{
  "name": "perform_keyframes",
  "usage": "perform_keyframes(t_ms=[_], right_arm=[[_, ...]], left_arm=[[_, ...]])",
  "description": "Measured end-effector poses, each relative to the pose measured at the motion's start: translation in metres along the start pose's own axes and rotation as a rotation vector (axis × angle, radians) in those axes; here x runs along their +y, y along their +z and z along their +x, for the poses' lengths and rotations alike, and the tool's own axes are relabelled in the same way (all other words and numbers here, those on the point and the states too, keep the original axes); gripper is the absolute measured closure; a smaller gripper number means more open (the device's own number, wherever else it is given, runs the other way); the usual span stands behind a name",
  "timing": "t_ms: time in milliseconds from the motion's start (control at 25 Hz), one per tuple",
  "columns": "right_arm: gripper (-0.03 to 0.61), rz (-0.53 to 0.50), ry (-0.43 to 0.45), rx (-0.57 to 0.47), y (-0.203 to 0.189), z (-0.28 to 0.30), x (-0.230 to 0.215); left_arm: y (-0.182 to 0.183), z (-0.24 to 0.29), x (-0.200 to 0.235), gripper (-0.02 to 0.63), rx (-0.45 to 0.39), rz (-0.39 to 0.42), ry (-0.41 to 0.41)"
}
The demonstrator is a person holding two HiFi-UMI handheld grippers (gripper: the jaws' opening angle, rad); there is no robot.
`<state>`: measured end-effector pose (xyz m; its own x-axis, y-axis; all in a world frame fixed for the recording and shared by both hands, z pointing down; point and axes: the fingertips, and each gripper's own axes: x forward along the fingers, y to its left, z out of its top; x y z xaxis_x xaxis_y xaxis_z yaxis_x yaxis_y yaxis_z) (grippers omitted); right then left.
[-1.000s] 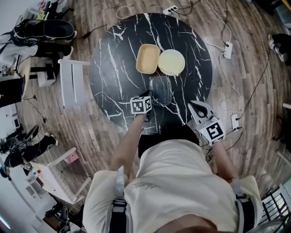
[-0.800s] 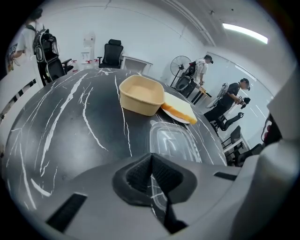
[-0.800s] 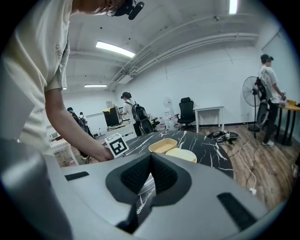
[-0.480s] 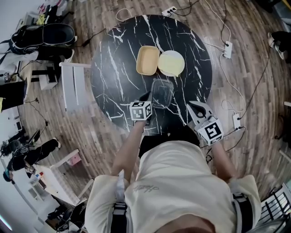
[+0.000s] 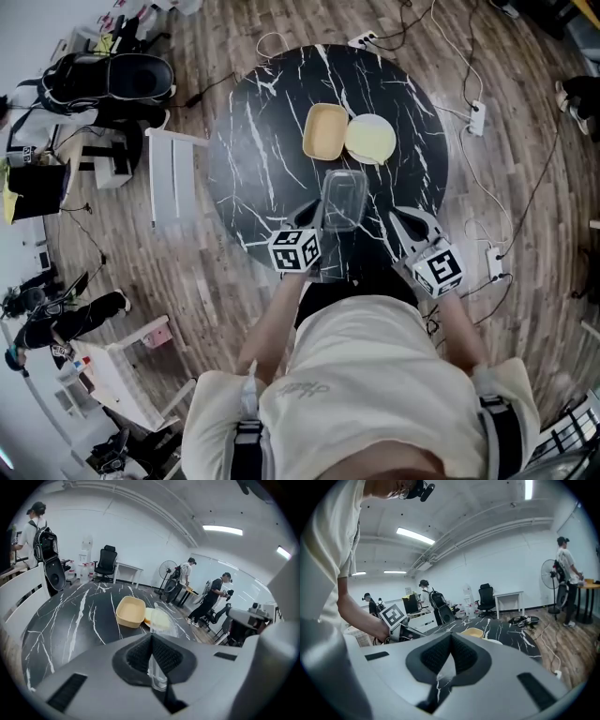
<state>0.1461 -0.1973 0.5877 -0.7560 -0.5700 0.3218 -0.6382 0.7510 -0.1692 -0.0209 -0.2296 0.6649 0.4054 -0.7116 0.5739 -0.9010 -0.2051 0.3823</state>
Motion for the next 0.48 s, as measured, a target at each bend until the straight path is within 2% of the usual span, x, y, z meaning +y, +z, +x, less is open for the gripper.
perform_keyframes(t_ms=[320, 480], right_arm=[[0.572, -0.053, -0.033, -0.041, 0.033, 0.003, 0.025], [0.572, -0.086, -0.052, -0.067, 0.048, 0.005, 0.031]], left_arm=[[0.039, -0.056, -0.003, 0.597, -0.092, 0.038, -0.047], [0.062, -0.078, -0.002, 0.597, -0.158, 0.024, -0.071]])
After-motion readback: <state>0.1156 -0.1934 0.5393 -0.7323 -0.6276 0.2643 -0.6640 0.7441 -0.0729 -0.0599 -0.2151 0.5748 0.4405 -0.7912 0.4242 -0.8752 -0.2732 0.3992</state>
